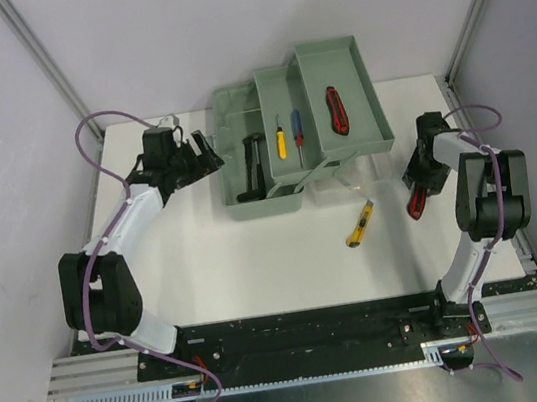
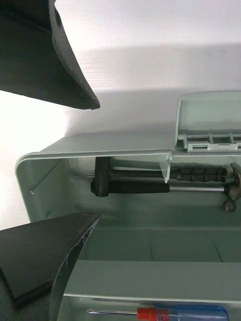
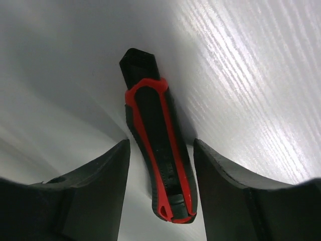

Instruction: Pack the tool kit

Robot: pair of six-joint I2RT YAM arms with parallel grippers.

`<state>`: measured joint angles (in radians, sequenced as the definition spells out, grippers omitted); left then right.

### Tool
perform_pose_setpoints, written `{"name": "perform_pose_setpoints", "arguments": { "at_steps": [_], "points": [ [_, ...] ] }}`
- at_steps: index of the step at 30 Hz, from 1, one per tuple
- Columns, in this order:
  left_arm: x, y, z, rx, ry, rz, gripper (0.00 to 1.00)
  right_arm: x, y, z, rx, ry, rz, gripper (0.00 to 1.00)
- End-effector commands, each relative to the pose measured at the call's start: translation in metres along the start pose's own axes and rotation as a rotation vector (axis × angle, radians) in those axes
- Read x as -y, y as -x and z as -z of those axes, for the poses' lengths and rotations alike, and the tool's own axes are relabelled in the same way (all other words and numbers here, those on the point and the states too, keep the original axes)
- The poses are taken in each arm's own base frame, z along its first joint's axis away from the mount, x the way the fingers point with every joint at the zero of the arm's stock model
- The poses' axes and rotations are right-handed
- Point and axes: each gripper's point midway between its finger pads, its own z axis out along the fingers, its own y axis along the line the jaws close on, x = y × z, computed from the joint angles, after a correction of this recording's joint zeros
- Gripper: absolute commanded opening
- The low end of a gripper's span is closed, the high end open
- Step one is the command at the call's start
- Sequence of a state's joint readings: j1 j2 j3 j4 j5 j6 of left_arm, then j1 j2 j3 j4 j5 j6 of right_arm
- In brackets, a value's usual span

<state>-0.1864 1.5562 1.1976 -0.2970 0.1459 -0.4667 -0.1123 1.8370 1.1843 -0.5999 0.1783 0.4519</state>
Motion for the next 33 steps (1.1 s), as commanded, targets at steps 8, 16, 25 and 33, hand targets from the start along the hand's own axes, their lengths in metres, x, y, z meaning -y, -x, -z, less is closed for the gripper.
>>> {"name": "perform_pose_setpoints", "arguments": {
  "at_steps": [8, 16, 25, 33],
  "points": [
    [0.006, 0.016, 0.003, 0.037, -0.041, 0.006, 0.86, -0.008, 0.02, 0.012, 0.113, -0.003, -0.022, 0.23],
    [0.007, 0.015, 0.002, 0.03, -0.045, 0.022, 0.86, -0.027, 0.081, 0.118, 0.462, 0.05, 0.012, 0.17],
    [0.01, 0.013, 0.002, 0.019, -0.063, 0.039, 0.85, -0.048, 0.147, 0.283, 0.875, 0.039, 0.058, 0.2],
    [0.011, 0.014, 0.008, 0.029, -0.064, 0.038, 0.85, -0.109, 0.158, 0.355, 1.012, 0.332, 0.192, 0.23]
  ]
}}
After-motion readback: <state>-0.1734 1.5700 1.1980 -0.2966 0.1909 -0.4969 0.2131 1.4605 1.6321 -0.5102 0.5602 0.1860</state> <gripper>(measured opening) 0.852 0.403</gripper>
